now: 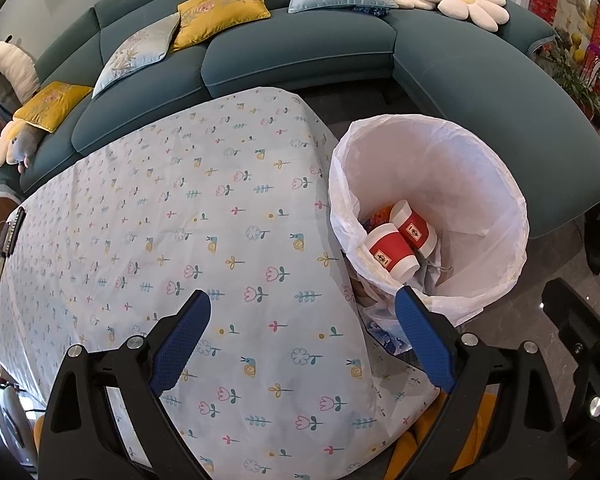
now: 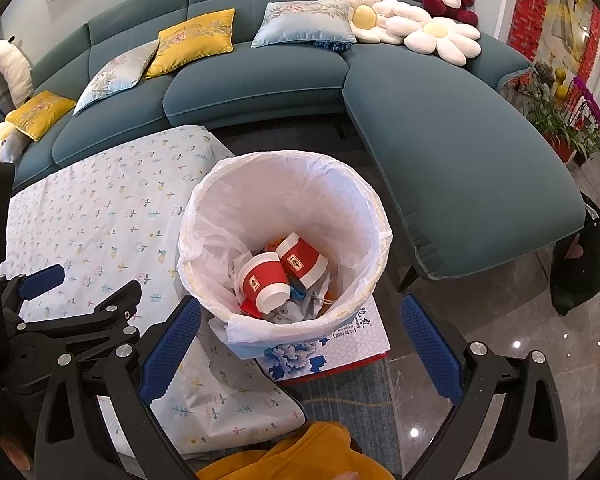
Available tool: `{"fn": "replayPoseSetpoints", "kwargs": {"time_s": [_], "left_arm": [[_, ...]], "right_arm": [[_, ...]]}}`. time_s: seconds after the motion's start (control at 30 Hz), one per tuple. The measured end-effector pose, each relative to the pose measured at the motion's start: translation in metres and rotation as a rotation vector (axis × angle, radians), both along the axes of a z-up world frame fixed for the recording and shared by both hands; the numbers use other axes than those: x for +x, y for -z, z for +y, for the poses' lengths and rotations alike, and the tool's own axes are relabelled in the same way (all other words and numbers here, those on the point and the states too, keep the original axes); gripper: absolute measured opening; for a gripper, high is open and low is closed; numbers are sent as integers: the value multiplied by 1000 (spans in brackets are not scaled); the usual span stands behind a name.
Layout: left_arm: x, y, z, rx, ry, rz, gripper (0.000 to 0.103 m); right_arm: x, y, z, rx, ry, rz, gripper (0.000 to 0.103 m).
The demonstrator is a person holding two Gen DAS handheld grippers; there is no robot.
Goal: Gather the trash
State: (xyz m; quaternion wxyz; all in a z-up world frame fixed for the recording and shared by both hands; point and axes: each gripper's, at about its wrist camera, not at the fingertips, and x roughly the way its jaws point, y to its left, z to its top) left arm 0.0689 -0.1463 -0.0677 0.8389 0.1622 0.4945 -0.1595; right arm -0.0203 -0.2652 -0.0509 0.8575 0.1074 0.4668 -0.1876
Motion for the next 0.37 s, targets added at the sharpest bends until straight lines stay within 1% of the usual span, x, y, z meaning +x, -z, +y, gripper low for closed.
{"fn": "replayPoseSetpoints", "kwargs": {"time_s": [0.37], "left_arm": [[4, 11, 5, 2, -10, 28, 89]], "right_arm": [[3, 7, -1, 1, 3, 11, 96]]}}
